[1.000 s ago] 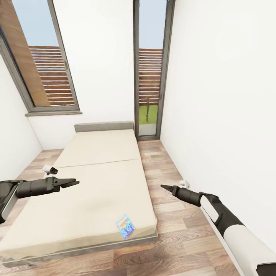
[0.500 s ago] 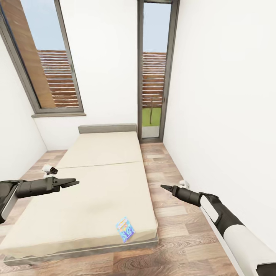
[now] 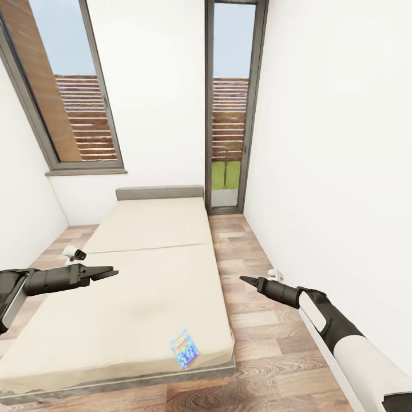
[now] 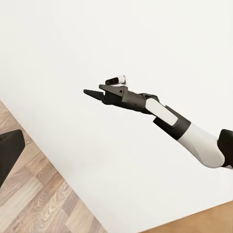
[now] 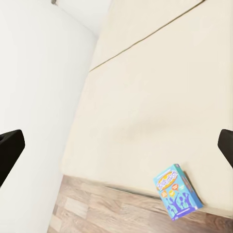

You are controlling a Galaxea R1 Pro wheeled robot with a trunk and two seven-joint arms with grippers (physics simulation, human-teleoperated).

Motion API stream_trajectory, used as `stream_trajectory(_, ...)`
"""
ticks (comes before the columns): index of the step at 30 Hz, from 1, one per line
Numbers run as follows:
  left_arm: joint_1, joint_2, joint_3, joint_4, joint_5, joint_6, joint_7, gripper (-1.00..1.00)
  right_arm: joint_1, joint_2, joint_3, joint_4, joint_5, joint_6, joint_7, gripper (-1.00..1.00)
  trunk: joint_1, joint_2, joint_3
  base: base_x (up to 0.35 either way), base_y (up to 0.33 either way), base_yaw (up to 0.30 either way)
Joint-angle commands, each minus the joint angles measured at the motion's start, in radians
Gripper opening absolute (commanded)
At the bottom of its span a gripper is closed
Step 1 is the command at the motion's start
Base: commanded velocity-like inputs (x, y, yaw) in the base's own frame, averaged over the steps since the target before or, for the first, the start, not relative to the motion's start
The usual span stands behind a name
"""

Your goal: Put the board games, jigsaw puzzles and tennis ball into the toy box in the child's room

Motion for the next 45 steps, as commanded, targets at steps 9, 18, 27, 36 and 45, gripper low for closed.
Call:
stream_trajectory(9,-0.001,0.001,-0.001,0.000,0.000,0.011,-0.004,1.00,-0.001,-0.002,0.002,0.000,-0.012,0.006,-0.001,1.00,0.001,-0.002,-0.002,0.029,-0.007,0.000)
stream_trajectory(18,-0.001,0.001,-0.001,0.000,0.000,0.011,-0.004,1.00,-0.001,-0.002,0.003,-0.002,-0.017,0.006,-0.001,1.00,0.001,-0.002,-0.002,0.002,-0.001,0.000)
stream_trajectory(27,-0.001,0.000,-0.004,0.000,0.000,0.011,-0.004,1.00,-0.001,-0.002,0.002,-0.002,-0.016,0.006,-0.002,1.00,0.001,-0.002,-0.002,-0.104,-0.019,0.000)
stream_trajectory(36,-0.001,0.000,-0.004,0.000,0.000,0.012,-0.004,1.00,-0.001,-0.002,0.002,-0.001,-0.014,0.006,-0.003,1.00,0.001,-0.002,-0.002,-0.029,-0.007,0.000)
stream_trajectory(45,-0.001,-0.017,-0.006,0.001,-0.001,0.018,0.001,1.00,-0.001,-0.001,0.002,-0.001,-0.015,0.006,-0.002,1.00,0.001,-0.002,-0.002,-0.002,-0.001,0.000)
